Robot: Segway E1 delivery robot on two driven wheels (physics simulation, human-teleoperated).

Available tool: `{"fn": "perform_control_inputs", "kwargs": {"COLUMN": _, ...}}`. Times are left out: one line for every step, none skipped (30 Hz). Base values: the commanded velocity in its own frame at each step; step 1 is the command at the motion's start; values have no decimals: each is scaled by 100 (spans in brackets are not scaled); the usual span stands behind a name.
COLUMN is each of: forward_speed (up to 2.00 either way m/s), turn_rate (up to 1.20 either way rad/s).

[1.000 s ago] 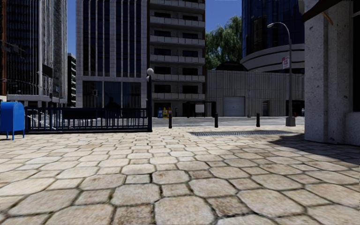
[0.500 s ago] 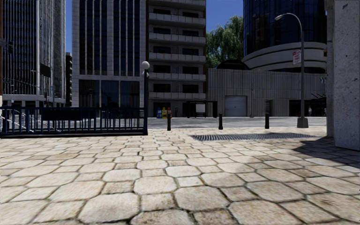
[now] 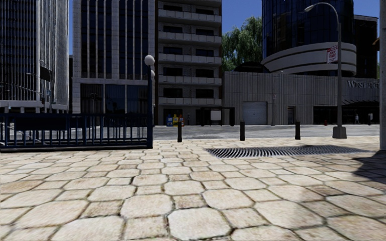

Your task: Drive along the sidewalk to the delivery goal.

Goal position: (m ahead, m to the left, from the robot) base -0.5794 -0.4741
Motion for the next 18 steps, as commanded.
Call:
{"fn": "perform_control_inputs", "kwargs": {"forward_speed": 47, "turn_rate": 0}}
{"fn": "perform_control_inputs", "kwargs": {"forward_speed": 32, "turn_rate": 0}}
{"fn": "perform_control_inputs", "kwargs": {"forward_speed": 32, "turn_rate": 0}}
{"fn": "perform_control_inputs", "kwargs": {"forward_speed": 0, "turn_rate": 0}}
{"fn": "perform_control_inputs", "kwargs": {"forward_speed": 0, "turn_rate": 0}}
{"fn": "perform_control_inputs", "kwargs": {"forward_speed": 0, "turn_rate": 0}}
{"fn": "perform_control_inputs", "kwargs": {"forward_speed": 0, "turn_rate": 0}}
{"fn": "perform_control_inputs", "kwargs": {"forward_speed": 0, "turn_rate": 0}}
{"fn": "perform_control_inputs", "kwargs": {"forward_speed": 0, "turn_rate": 0}}
{"fn": "perform_control_inputs", "kwargs": {"forward_speed": 0, "turn_rate": 0}}
{"fn": "perform_control_inputs", "kwargs": {"forward_speed": 0, "turn_rate": 0}}
{"fn": "perform_control_inputs", "kwargs": {"forward_speed": 0, "turn_rate": 0}}
{"fn": "perform_control_inputs", "kwargs": {"forward_speed": 0, "turn_rate": 0}}
{"fn": "perform_control_inputs", "kwargs": {"forward_speed": 0, "turn_rate": 0}}
{"fn": "perform_control_inputs", "kwargs": {"forward_speed": 0, "turn_rate": 0}}
{"fn": "perform_control_inputs", "kwargs": {"forward_speed": 0, "turn_rate": 0}}
{"fn": "perform_control_inputs", "kwargs": {"forward_speed": 0, "turn_rate": 0}}
{"fn": "perform_control_inputs", "kwargs": {"forward_speed": 0, "turn_rate": 0}}
